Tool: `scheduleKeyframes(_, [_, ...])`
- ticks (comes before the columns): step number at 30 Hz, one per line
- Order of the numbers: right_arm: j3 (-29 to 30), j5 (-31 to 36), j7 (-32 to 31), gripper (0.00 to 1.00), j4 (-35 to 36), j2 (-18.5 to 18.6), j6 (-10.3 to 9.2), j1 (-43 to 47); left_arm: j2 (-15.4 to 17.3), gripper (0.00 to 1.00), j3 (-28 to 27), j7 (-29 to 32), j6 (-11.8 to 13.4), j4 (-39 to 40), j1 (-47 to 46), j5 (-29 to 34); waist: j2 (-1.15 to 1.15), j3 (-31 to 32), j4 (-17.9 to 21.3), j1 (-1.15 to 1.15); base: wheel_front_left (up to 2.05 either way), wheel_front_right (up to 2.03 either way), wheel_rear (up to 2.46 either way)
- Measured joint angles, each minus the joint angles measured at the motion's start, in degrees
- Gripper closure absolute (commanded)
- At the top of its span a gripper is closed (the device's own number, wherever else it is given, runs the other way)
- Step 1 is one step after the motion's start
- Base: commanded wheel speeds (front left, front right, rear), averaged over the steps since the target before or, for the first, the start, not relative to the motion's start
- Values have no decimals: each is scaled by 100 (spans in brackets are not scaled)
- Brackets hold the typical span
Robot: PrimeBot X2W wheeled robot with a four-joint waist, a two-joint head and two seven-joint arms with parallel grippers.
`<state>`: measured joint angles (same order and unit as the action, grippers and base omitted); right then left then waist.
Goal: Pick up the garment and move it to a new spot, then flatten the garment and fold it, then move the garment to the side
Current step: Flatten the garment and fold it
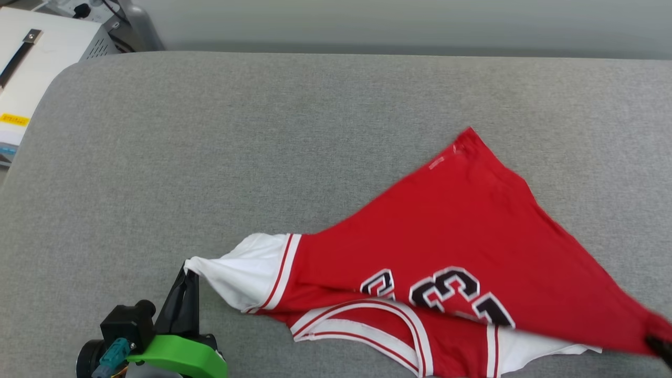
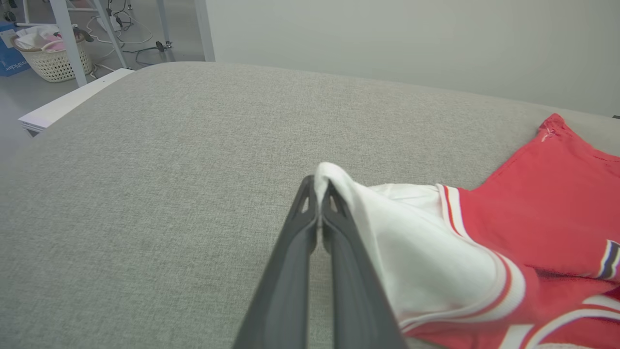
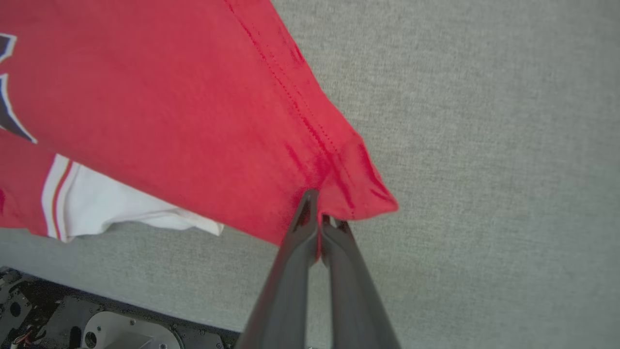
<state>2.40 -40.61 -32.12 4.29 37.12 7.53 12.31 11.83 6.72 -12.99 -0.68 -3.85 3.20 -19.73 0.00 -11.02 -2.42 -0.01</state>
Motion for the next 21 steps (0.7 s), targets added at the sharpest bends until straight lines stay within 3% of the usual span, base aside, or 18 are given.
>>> scheduleKeyframes(6, [59,126,-151,100,-324,-605,0,675,0,100,34,21,20,-15,4,-1,0,20,47,0,0,0,0])
scheduleKeyframes(10, [35,200,-38,100,-452,-768,0,720,12,100,38,25,44,-33,4,-2,0,-8,35,0,0,0,0])
scheduleKeyframes(11, [60,252,46,0,-457,-793,0,704,18,100,38,26,44,-35,4,-3,0,-13,37,0,0,0,0])
scheduleKeyframes(18, [371,334,454,0,-22,-689,0,243,31,100,69,26,76,-19,1,-9,0,-28,10,0,0,0,0])
scheduleKeyframes(21, [500,410,420,0,545,-298,-1,-336,33,100,127,42,94,33,-16,-9,0,-88,-67,0,0,0,0])
